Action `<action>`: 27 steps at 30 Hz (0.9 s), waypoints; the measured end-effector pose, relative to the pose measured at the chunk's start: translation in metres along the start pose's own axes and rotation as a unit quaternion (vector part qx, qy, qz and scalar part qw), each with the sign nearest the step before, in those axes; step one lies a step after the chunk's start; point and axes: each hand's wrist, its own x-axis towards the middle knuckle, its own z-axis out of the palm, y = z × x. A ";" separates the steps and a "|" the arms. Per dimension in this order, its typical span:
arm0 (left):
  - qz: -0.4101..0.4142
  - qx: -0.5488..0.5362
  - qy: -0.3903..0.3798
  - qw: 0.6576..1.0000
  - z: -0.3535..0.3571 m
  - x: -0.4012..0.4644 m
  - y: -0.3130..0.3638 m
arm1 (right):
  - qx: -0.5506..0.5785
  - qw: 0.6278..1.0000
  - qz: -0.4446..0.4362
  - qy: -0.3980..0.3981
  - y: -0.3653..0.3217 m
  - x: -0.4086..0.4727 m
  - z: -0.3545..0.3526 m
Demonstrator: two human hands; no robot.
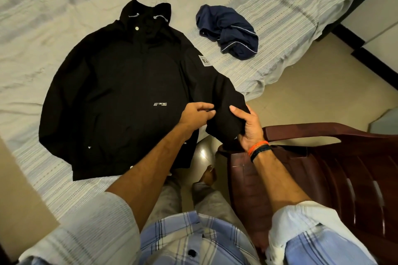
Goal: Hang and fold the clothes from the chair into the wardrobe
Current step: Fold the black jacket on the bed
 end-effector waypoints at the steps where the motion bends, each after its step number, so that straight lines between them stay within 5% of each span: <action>1: 0.004 -0.013 -0.014 1.000 -0.002 -0.001 0.004 | -0.013 1.000 -0.006 -0.001 0.000 0.002 0.005; 13: -0.084 -0.193 -0.011 0.977 -0.126 0.005 -0.003 | -0.256 0.963 -0.056 -0.070 0.058 0.016 0.148; 18: -0.116 -0.242 -0.010 0.963 -0.237 0.006 -0.063 | -0.444 0.885 -0.064 -0.129 0.145 0.020 0.237; 21: -0.122 -0.332 -0.027 0.935 -0.297 0.004 -0.107 | -0.564 0.801 -0.070 -0.185 0.204 0.019 0.277; 24: -0.159 -0.347 0.050 0.923 -0.341 0.006 -0.157 | -0.629 0.735 -0.027 -0.251 0.266 0.019 0.308; 27: -0.231 -0.316 0.122 0.912 -0.366 0.013 -0.203 | -0.636 0.718 0.065 -0.276 0.313 0.019 0.309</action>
